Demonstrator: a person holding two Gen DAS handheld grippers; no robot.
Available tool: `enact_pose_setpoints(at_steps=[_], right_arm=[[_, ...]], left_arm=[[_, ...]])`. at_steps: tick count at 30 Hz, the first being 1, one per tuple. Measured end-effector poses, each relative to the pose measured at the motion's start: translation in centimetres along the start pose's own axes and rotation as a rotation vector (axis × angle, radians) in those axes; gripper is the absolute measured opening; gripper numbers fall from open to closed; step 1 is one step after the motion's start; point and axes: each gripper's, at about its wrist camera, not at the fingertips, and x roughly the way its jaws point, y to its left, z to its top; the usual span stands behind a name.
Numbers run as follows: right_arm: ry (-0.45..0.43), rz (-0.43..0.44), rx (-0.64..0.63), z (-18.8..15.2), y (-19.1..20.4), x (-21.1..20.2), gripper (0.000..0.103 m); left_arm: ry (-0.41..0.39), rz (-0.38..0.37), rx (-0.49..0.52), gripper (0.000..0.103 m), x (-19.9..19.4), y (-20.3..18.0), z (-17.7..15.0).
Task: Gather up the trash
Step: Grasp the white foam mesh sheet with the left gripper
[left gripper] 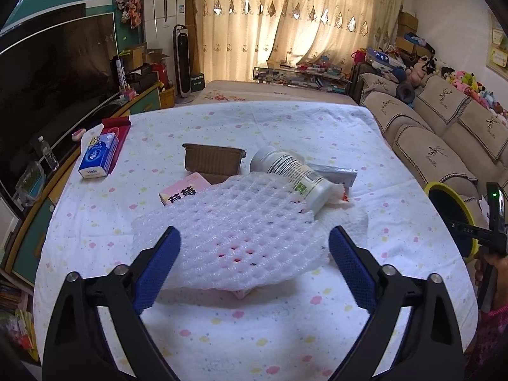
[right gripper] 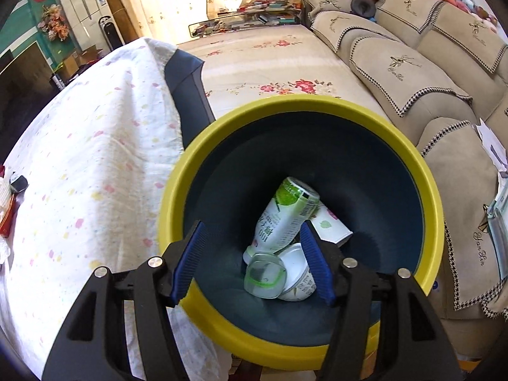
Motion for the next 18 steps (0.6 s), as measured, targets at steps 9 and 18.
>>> enact_pose_setpoints(at_steps=[9,18], right_arm=[[-0.015,0.014,-0.014,0.2,0.3,-0.7,0.059],[-0.016,0.024,-0.025,0.0,1.0,-1.1,0.059]], left_arm=[[0.006,0.032,0.020,0.067,1.4,-0.1,0.0],[-0.013,0.036,0.032,0.029,1.0,0.2,-0.3]])
